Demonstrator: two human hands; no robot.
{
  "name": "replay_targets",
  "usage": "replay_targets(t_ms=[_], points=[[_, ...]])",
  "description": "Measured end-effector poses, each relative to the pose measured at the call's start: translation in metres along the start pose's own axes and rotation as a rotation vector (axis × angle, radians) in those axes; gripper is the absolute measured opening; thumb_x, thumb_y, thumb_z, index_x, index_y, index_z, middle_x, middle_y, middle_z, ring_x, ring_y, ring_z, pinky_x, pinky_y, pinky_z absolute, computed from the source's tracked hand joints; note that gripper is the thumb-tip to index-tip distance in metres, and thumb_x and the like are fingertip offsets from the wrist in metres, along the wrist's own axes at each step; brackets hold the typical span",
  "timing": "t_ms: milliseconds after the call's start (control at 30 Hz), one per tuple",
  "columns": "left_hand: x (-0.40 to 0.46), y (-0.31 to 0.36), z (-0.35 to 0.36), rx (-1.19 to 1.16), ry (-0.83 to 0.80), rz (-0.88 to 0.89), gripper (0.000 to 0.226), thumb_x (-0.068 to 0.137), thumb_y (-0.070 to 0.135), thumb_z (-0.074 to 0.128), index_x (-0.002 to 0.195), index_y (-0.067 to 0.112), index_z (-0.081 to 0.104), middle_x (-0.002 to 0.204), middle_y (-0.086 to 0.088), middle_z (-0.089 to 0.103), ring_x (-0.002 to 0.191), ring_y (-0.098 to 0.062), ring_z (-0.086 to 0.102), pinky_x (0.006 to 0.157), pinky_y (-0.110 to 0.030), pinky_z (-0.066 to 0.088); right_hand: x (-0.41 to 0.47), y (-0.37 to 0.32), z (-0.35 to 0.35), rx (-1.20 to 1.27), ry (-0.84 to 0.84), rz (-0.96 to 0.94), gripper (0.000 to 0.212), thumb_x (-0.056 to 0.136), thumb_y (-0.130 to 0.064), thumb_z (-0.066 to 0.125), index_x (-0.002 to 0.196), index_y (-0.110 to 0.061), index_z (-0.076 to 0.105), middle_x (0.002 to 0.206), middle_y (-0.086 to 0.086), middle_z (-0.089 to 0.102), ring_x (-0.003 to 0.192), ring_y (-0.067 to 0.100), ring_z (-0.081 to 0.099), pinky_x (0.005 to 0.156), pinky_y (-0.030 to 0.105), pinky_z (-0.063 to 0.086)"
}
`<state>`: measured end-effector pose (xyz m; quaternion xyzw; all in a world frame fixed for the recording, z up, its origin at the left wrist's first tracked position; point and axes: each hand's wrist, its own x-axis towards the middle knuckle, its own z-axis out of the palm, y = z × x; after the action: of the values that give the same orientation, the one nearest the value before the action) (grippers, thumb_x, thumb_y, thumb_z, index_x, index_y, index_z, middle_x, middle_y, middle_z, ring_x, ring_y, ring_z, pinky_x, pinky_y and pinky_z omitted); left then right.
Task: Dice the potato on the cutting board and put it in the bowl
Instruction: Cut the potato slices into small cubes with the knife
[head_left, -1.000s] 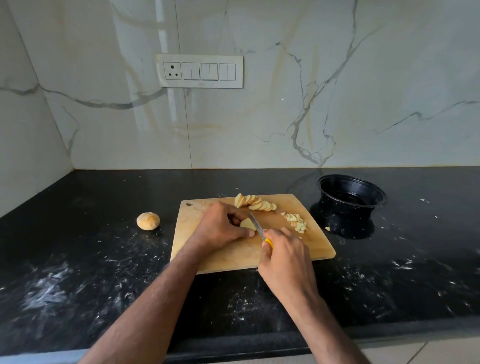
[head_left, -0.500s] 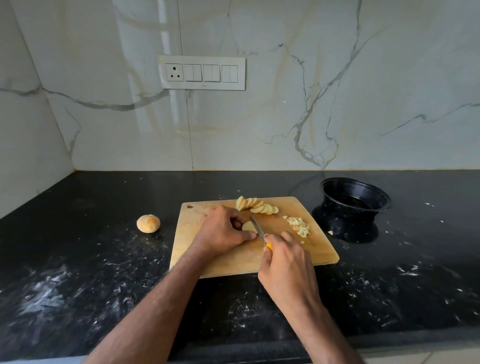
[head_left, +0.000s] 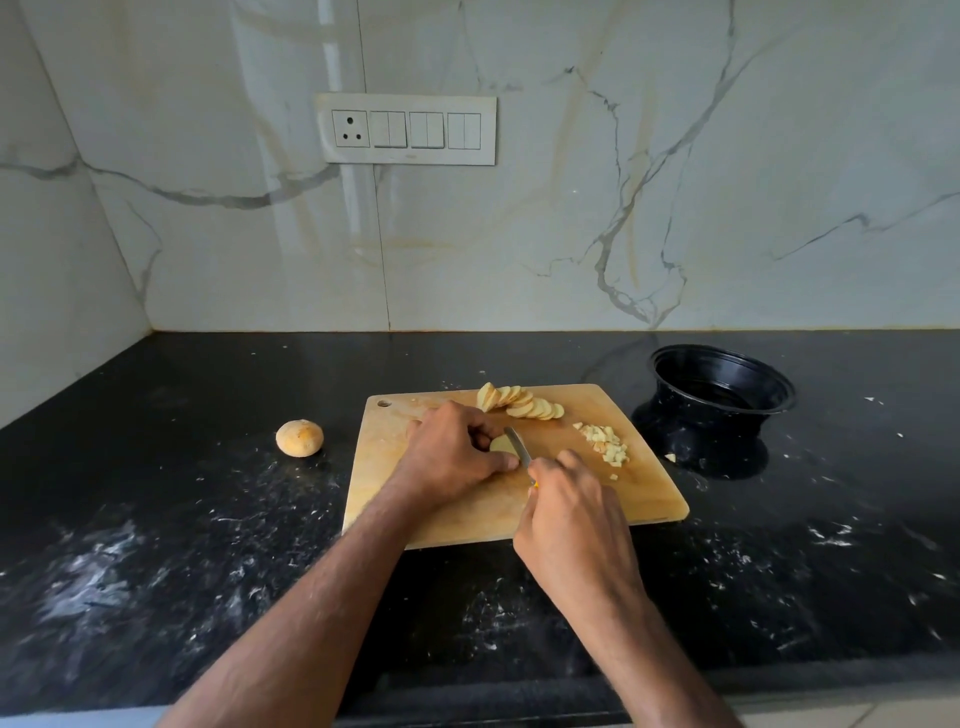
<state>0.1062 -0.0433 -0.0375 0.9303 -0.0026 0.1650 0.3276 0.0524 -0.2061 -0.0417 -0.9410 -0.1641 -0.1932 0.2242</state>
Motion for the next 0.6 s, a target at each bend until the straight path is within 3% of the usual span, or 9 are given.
replay_targets(t_ms=[167,333,433,600], points=[[0.002,-0.002,0.000,0.003,-0.013,0.005,0.029,0.071,0.042,0.088,0.080,0.019,0.072,0.075,0.005,0.066,0.077,-0.018,0.059,0.084,-0.048,0.052,0.010,-0.004,0.005,-0.015,-0.019,-0.025,0.021,0.095,-0.014,0.057,0.115,-0.019,0.063,0.105,-0.005,0.056,0.082,0.014,0.062,0.066,0.023,0.043],[0.000,-0.001,0.000,0.014,-0.005,0.015,0.030,0.074,0.042,0.086,0.079,0.016,0.072,0.075,0.004,0.066,0.078,-0.016,0.058,0.085,-0.048,0.051,0.011,-0.004,0.002,-0.001,-0.035,-0.037,0.024,0.096,-0.013,0.056,0.118,-0.019,0.062,0.109,-0.006,0.055,0.085,0.013,0.063,0.071,0.026,0.052],[0.000,0.001,0.001,0.011,0.011,-0.018,0.021,0.075,0.039,0.085,0.076,0.025,0.070,0.075,0.009,0.065,0.080,-0.014,0.057,0.089,-0.049,0.050,0.002,-0.001,-0.003,0.022,-0.042,-0.034,0.027,0.095,-0.012,0.056,0.120,-0.018,0.063,0.112,-0.006,0.056,0.091,0.015,0.064,0.078,0.029,0.056],[-0.001,0.001,0.000,0.029,-0.004,-0.015,0.021,0.079,0.043,0.083,0.091,0.029,0.074,0.085,0.014,0.065,0.089,-0.011,0.057,0.095,-0.050,0.048,-0.019,0.011,-0.014,0.050,-0.033,-0.034,0.025,0.097,-0.017,0.055,0.120,-0.021,0.064,0.107,-0.012,0.055,0.089,0.011,0.063,0.075,0.026,0.055]])
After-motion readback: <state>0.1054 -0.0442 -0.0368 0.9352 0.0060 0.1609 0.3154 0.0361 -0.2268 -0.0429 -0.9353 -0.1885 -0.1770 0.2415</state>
